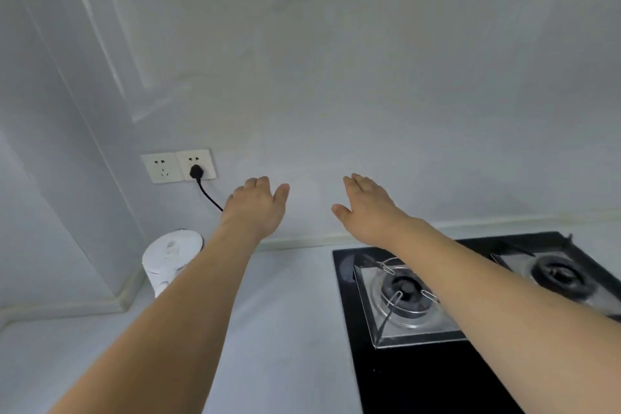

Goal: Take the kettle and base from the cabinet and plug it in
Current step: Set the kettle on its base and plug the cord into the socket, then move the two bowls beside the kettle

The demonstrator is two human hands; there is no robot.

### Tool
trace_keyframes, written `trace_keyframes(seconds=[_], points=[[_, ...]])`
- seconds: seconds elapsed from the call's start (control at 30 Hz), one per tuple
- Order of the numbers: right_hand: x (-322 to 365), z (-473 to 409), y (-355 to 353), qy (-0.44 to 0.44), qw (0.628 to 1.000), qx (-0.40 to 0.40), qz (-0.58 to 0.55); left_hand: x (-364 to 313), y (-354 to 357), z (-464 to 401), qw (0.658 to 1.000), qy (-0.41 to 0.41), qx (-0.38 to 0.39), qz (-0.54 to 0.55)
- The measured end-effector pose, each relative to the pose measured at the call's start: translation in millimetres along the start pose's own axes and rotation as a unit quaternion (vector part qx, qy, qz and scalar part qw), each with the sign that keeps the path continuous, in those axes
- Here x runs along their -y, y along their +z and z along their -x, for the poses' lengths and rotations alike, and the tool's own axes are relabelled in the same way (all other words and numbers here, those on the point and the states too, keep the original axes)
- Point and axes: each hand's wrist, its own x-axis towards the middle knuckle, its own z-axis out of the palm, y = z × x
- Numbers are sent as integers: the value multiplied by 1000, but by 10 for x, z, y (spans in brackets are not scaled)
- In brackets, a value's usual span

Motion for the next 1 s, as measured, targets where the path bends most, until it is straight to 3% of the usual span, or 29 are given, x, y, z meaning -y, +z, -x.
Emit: trace_keyframes(seconds=[0.3, 0.53, 0.73, 1.0], points=[[-898, 937, -39, 38, 998, 38, -32, -966, 381, 602, 991, 40, 34, 120], [-1587, 1242, 128, 122, 990, 25, -71, -1655, 1015, 617, 985, 84, 91, 117], [-2627, 1779, -12, 211, 975, 8, -76, -2591, 1616, 817, 975, 122, 136, 129], [-4319, 2675, -387, 248, 964, -22, -89, -4165, 2285, 1338, 971, 141, 150, 124]])
